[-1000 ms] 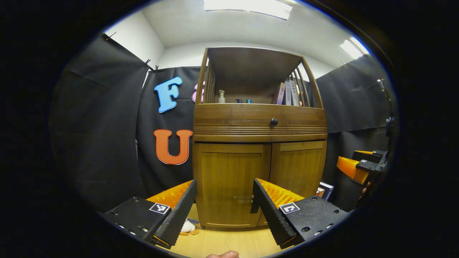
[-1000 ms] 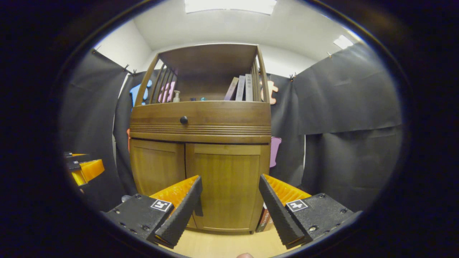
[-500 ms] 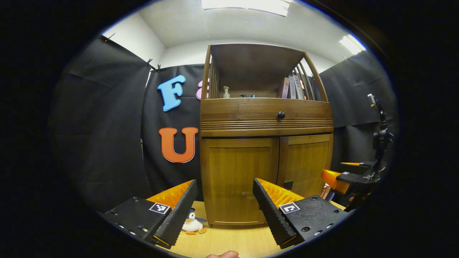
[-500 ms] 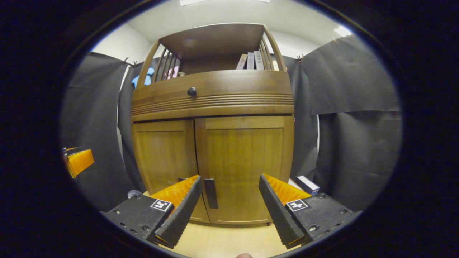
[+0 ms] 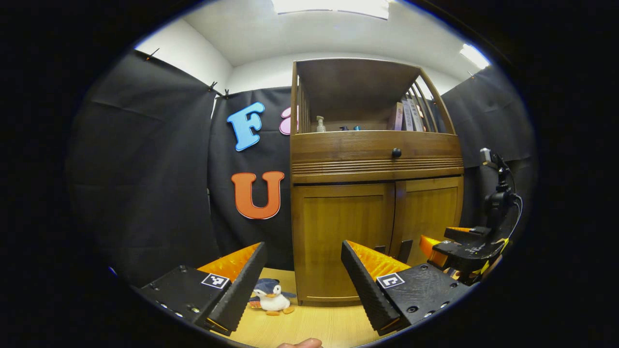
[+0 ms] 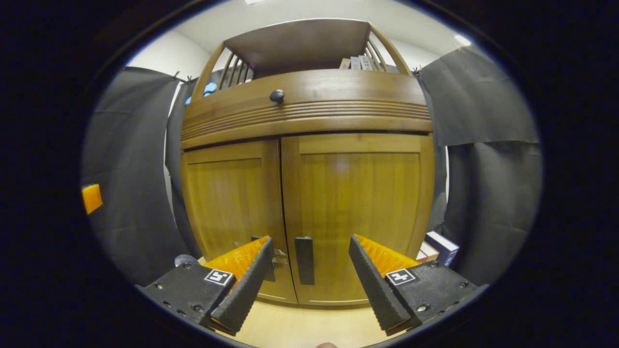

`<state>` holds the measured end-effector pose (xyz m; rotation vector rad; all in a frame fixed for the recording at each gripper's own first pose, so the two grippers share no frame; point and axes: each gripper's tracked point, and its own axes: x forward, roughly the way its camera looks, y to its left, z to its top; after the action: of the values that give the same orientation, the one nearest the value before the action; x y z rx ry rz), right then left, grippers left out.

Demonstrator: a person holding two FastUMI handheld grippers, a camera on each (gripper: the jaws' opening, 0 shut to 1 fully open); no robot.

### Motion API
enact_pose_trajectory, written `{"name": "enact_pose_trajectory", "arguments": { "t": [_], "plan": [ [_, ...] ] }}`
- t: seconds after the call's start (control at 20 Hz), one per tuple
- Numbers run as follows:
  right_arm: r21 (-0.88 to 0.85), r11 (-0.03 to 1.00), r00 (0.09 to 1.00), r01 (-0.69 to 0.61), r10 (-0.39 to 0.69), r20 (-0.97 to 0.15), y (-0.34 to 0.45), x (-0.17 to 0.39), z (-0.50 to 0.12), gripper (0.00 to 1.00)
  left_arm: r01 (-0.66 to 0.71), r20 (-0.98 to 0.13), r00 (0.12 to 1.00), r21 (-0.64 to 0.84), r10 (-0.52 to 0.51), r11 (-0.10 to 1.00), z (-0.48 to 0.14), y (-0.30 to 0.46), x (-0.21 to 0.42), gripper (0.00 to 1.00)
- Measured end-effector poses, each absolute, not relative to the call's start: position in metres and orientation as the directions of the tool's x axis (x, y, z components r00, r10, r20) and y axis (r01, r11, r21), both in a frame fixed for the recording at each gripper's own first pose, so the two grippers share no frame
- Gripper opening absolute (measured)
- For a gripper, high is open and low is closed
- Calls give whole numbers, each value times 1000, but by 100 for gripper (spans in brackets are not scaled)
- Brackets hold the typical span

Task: Open the right door of the double-door shoe cabinet with the right hand, and open the left door with the left hand.

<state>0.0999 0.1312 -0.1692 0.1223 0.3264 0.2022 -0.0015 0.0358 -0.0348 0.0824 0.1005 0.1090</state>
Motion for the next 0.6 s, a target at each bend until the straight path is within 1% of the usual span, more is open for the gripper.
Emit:
{"name": "enact_pose_trajectory", "arguments": {
  "t": [0.15, 0.3, 0.35, 0.5, 0.6],
  "plan": [
    [134, 980, 924, -146, 183, -337, 134, 118, -194, 98, -124, -82, 988, 96, 132, 988, -32, 44, -4, 95],
    [136, 982, 909, -134, 177, -378, 139, 137, -221, 92, -142, -87, 985, 112, 152, 983, -34, 53, -7, 95],
    [135, 982, 906, -128, 172, -388, 139, 145, -225, 89, -146, -89, 984, 115, 157, 983, -34, 56, -9, 95],
    [147, 980, 900, -136, 184, -394, 148, 157, -236, 82, -164, -95, 980, 112, 175, 980, -34, 57, -10, 95],
    [143, 981, 905, -128, 174, -387, 148, 160, -238, 81, -168, -97, 979, 115, 179, 979, -34, 60, -11, 95]
  ]
}}
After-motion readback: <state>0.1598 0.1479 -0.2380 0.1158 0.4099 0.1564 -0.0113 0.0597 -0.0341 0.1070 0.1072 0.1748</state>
